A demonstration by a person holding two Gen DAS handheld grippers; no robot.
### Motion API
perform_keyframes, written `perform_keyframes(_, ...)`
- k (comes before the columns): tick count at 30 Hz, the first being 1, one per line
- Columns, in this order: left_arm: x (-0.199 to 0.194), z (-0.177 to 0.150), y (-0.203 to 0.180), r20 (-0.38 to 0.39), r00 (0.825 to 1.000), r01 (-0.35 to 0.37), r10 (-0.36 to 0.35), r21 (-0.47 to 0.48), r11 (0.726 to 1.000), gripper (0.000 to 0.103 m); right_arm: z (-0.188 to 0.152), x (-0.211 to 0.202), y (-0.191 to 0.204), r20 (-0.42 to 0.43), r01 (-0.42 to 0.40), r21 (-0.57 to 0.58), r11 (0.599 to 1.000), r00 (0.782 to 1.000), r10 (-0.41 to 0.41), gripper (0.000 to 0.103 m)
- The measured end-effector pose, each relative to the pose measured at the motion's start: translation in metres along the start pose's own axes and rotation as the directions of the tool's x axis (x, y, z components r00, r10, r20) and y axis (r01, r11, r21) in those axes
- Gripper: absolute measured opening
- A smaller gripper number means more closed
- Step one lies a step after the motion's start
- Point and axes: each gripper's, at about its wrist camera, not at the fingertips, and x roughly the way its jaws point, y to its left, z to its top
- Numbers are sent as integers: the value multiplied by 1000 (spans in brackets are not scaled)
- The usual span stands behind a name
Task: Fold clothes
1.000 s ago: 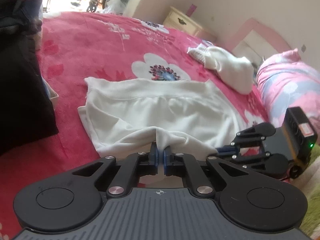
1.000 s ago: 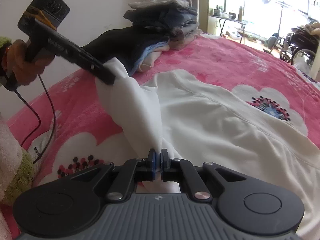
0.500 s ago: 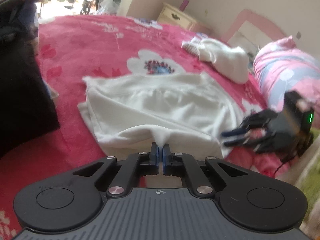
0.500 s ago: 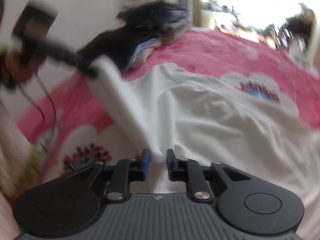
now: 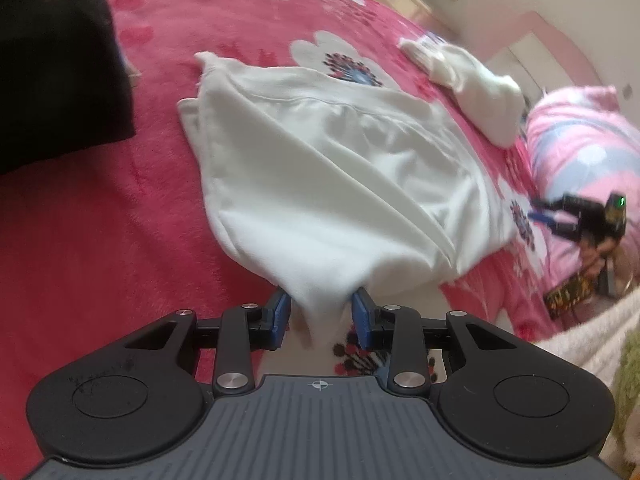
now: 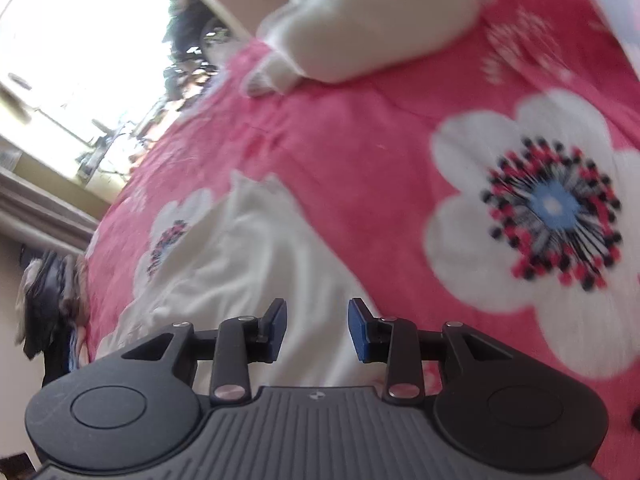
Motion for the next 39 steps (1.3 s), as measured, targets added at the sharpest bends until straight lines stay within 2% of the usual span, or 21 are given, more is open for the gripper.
perform_keyframes(3,3,0,-1,-5,1000,-24,24,12,1000,31,-3,5,-12,-15,19,-15,1000,1000,-19,37)
perform_keyframes(7,8,-3,-1,-16,999,-50,50,30,998,27,-6,10,-17,-36,-7,-57,998,999,5,36)
perform_keyframes(13,15,-5,0,-33,997,-75,77,53,996,25,-9,19,-5,-44,26,-224,974,998,-37,33)
perform_keyframes(18,15,-7,-1,-23,996,-87,89,61,994,23,-19,29,1,-111,-8,-313,950,993,-28,13)
perform_keyframes(20,15,-8,-2,-9,995,-95,96,66,993,19,-23,30,6,-107,14,-361,932,993,-56,9)
perform_keyframes(21,15,-8,-4,2,995,-103,103,70,992,13,-25,32,8,-102,35,-380,924,992,-79,4)
perform_keyframes(23,13,-8,-9,27,993,-121,119,91,989,5,-29,34,14,-65,102,-437,894,987,-144,2)
perform_keyframes(26,-4,-4,-21,85,988,-140,130,131,981,3,-33,22,33,26,174,-525,833,982,-188,2)
perform_keyframes(28,-19,-1,-28,114,984,-152,135,161,975,3,-31,6,45,94,210,-552,807,977,-190,1)
perform_keyframes(31,-33,1,-32,131,980,-172,148,200,965,2,-20,-12,53,151,238,-549,801,971,-185,1)
perform_keyframes(35,-36,2,-36,138,977,-193,164,241,951,2,-15,-9,55,146,255,-563,786,967,-209,1)
perform_keyframes(39,-38,1,-39,141,976,-203,169,277,939,2,-15,-18,67,196,272,-593,758,962,-191,1)
